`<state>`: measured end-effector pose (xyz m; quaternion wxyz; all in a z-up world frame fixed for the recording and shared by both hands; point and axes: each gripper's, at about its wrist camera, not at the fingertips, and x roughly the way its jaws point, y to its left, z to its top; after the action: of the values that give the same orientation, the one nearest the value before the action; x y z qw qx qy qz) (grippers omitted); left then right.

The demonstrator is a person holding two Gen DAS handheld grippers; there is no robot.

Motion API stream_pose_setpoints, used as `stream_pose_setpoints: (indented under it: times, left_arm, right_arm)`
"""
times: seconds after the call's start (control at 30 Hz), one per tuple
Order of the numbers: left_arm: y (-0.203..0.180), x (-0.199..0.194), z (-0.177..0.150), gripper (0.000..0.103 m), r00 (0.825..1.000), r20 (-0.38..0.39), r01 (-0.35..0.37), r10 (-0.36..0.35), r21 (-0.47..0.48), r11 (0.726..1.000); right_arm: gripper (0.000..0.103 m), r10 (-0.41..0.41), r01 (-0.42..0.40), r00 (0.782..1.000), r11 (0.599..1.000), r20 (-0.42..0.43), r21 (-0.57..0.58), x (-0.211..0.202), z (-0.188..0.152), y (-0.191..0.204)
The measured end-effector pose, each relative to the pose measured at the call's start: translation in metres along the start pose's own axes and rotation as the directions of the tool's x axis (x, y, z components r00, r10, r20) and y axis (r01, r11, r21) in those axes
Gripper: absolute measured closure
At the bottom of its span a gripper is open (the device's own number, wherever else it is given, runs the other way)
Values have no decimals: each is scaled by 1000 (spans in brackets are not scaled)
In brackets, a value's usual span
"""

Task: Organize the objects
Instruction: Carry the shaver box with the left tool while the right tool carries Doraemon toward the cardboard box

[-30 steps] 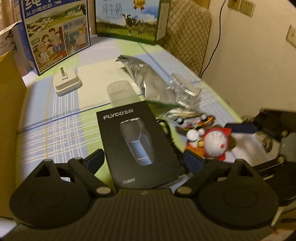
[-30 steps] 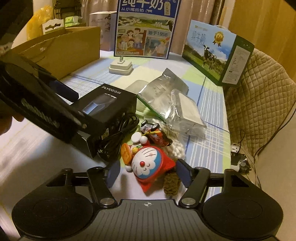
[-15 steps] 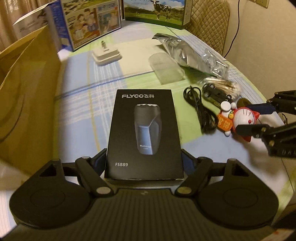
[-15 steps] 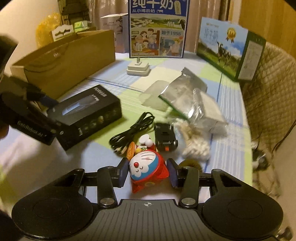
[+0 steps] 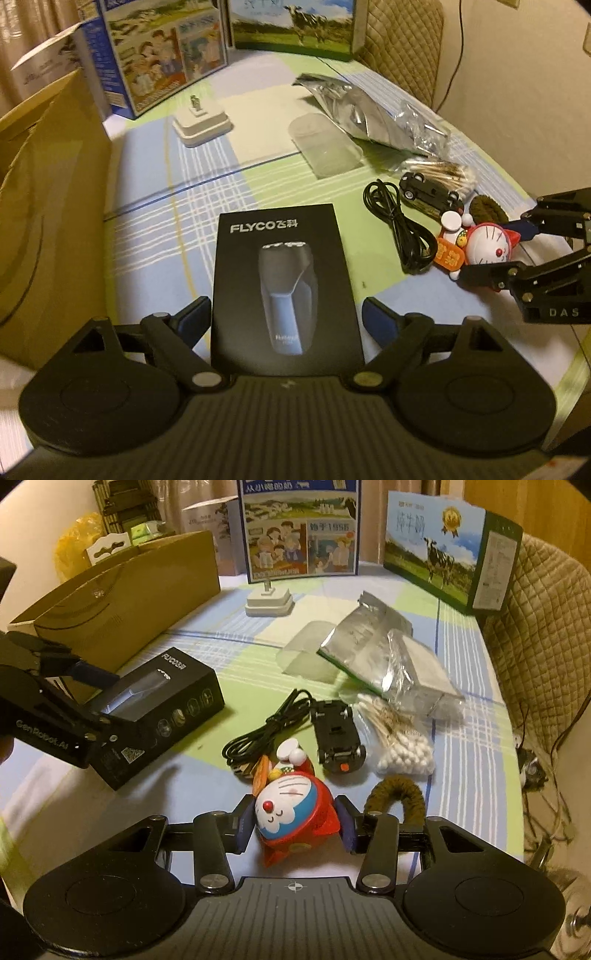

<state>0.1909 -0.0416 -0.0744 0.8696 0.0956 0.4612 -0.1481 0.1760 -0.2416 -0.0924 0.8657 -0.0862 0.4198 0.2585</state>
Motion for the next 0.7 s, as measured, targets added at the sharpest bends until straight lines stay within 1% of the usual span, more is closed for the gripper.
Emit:
stream_pose_setpoints:
  times: [0.17, 0.3, 0.43, 0.7]
  left_arm:
    - [6, 10, 10, 25, 999, -42, 29, -29, 6, 1000]
    - [9, 14, 13, 25, 998, -52, 45, -44, 15, 999]
    - [13, 12, 13, 26, 996, -58, 65, -65, -2, 998]
    - [16, 11, 12, 26, 996, -69, 64, -64, 4, 998]
  right_arm:
    - [60, 0, 0, 1000, 999, -3, 34, 2, -1, -2]
    - [60, -9, 9, 1000, 998, -2, 66, 3, -1, -2]
    - [61, -28, 28, 1000, 996, -9, 86, 2, 0, 0]
    - [60, -26, 23, 1000, 991, 14, 135, 2, -1, 0]
